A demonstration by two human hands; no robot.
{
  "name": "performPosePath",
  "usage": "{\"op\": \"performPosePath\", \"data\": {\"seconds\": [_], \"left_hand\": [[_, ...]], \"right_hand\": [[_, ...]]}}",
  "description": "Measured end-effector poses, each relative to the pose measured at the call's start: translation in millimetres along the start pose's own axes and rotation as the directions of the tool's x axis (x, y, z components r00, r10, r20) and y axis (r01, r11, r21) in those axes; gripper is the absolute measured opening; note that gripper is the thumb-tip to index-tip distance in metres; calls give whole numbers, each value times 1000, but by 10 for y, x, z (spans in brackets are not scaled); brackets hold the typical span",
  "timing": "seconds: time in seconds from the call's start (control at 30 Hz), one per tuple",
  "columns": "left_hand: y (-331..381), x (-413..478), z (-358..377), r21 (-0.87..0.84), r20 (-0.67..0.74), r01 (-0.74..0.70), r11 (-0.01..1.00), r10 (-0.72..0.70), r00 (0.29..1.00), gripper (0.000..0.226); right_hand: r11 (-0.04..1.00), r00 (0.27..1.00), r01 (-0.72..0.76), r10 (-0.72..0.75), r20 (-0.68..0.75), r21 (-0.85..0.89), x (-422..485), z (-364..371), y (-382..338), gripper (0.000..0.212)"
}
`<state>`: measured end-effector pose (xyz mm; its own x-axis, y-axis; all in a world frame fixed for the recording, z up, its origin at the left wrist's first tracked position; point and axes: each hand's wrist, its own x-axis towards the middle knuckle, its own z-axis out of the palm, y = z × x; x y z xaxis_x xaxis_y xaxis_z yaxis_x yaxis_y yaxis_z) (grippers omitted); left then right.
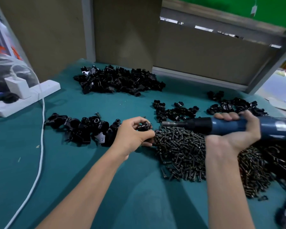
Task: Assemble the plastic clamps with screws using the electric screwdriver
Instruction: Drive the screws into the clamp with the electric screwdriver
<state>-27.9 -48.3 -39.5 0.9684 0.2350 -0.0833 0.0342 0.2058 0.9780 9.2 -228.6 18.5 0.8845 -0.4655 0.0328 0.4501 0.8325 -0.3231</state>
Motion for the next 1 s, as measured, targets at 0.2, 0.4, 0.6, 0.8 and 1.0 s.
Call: {"op": "performPosePath", "data": {"seconds": [0.2,0.4,0.6,0.8,1.0], "left_hand": [[20,-15,5,9,30,-4,1000,4,1000,33],[33,-31,3,27,60,-12,1000,10,998,26],[30,-21,0,21,84,2,1000,-4,996,26],[20,-20,9,27,92,-4,1000,2,996,30],[9,-34,12,82,114,-33,996,23,993,23]], "right_hand": [[988,986,-147,150,71,-50,65,64,19,37],[986,983,-156,161,91,-59,69,67,129,10],[984,981,-168,172,94,-55,90,31,161,10],[989,985,-144,145,94,-20,111,15,69,13],[985,982,-173,174,74,-21,86,30,107,23]]}}
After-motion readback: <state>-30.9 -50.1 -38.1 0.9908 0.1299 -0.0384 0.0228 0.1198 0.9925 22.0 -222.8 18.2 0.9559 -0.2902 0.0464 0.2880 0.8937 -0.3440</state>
